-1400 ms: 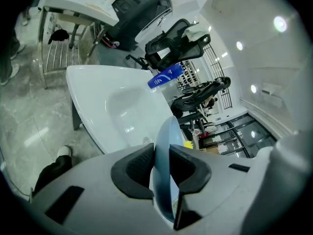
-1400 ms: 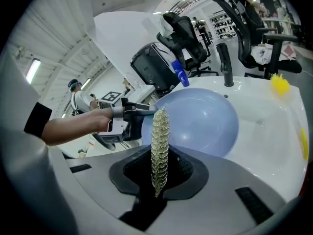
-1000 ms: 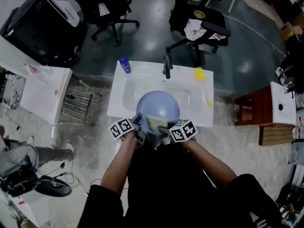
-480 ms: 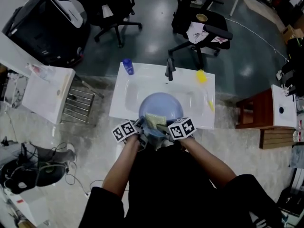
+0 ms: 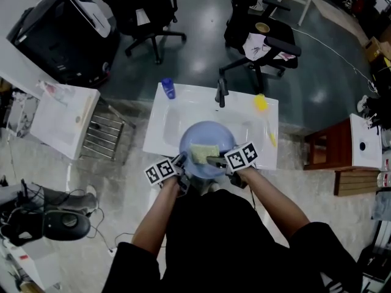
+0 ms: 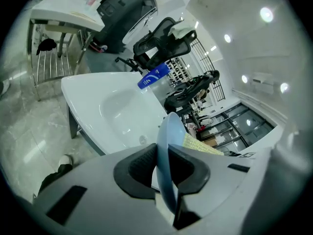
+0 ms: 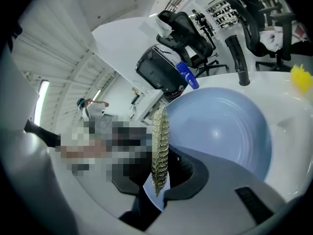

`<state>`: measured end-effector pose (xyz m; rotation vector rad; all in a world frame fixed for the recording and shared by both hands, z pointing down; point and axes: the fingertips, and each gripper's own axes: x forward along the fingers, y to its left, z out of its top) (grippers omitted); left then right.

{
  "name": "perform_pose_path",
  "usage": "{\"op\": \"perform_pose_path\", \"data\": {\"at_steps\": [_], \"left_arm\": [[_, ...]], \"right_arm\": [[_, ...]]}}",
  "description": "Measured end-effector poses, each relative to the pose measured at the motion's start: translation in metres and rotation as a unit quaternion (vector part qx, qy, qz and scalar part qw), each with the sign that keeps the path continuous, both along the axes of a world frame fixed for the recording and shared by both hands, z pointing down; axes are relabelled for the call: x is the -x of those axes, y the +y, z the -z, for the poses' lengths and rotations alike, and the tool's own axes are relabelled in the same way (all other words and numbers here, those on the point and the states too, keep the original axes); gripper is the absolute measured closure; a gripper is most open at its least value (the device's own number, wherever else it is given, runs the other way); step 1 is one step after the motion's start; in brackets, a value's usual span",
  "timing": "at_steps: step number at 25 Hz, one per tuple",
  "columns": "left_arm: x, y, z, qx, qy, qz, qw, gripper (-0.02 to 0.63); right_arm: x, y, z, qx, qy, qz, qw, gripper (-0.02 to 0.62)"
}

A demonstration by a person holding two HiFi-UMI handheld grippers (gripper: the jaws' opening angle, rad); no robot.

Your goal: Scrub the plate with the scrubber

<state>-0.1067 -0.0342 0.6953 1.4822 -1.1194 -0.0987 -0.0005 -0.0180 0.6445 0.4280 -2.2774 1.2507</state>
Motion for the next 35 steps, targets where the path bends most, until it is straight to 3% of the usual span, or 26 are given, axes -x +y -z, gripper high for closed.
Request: {"op": "perform_pose_path", "data": {"at_steps": [10,21,31,35], "left_arm": [[-0.019,0.004,0.006,-0.02,0.005,-0.03,0.9994,0.56],[-0.033,0.005,0.011,-0.039,-0.002,-0.057,0.9976,0.558],[-0.023,0.006,0.02,-0.05,-0.01,-0.04,0.9979,0.554],[-0.019,0.009,0.016,-0.044,-0.015,-0.034,0.9983,0.552]], "right_arm": [[0.0,-0.018,-0.019,0.037,0.01,-0.028,0.999,0.534],[-0.037,-0.045,-0.037,-0.027,0.112,-0.01,0.993,0.534],[-0.098,-0.064,-0.046,-0.032,0.154,-0.056,0.986,0.534],[-0.102,-0.056,-0.041,-0.021,0.141,-0.065,0.988,0.534]]}}
